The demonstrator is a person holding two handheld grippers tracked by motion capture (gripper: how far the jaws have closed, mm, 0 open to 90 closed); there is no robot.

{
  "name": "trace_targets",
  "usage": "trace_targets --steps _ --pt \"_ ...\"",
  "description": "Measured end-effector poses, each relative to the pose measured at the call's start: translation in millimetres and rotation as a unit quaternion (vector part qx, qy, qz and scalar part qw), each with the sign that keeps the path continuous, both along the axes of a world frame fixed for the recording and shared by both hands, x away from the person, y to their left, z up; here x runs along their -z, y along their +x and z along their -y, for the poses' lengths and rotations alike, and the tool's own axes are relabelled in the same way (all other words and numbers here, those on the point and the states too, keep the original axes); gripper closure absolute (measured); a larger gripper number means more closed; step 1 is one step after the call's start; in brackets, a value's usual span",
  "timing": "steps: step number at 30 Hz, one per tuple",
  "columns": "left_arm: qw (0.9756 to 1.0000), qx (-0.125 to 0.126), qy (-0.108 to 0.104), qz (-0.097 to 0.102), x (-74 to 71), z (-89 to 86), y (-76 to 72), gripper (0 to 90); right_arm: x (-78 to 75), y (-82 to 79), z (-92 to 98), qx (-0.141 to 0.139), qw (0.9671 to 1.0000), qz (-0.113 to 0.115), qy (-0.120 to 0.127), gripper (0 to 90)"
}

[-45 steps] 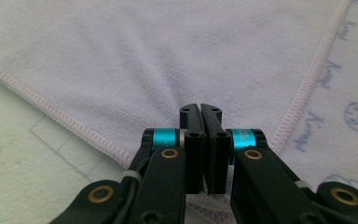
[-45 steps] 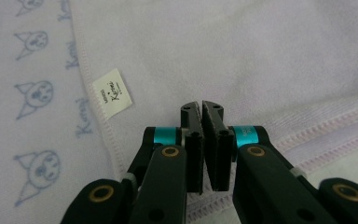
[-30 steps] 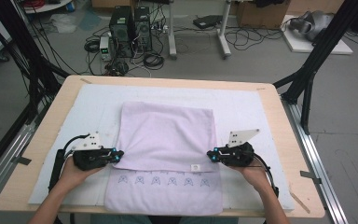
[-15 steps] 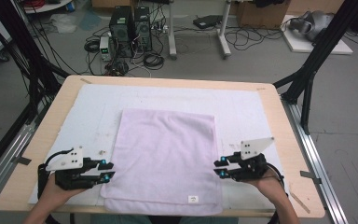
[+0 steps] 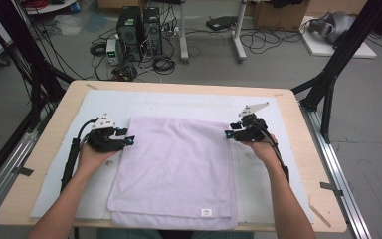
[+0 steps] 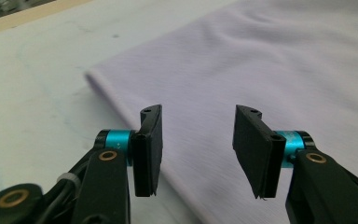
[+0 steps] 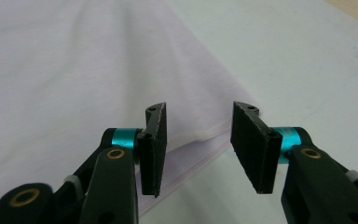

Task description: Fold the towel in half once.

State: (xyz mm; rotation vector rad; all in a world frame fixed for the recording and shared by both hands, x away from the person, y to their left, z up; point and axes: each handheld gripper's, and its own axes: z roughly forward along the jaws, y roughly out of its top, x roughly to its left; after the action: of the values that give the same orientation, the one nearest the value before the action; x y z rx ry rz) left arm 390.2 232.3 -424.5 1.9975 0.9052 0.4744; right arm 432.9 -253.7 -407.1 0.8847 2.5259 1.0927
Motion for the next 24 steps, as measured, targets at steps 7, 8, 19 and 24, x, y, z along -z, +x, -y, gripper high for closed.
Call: trace_targets --steps 7,8,19,24 --pt "0.9984 -0.048 -0.009 -0.03 12.7 6.2 26.1 52.4 7.2 31.2 -12.7 0.015 0.9999 -0.007 -0.001 67.1" --pt "0.9985 -0.044 -0.002 -0.033 14.2 7.3 25.4 52.3 7.5 30.5 -17.3 0.0 1.0 -0.001 -0.002 70.5" --pt "0.9998 -0.002 0.007 -0.019 0.1 11.4 7.4 50.7 3.6 4.8 -37.3 -0.106 0.9939 -0.02 0.019 72.9" --pt "0.9983 -0.057 -0.001 -0.014 4.3 2.6 17.0 54.2 1.4 15.1 -26.4 -0.007 0.9995 0.023 -0.019 66.8"
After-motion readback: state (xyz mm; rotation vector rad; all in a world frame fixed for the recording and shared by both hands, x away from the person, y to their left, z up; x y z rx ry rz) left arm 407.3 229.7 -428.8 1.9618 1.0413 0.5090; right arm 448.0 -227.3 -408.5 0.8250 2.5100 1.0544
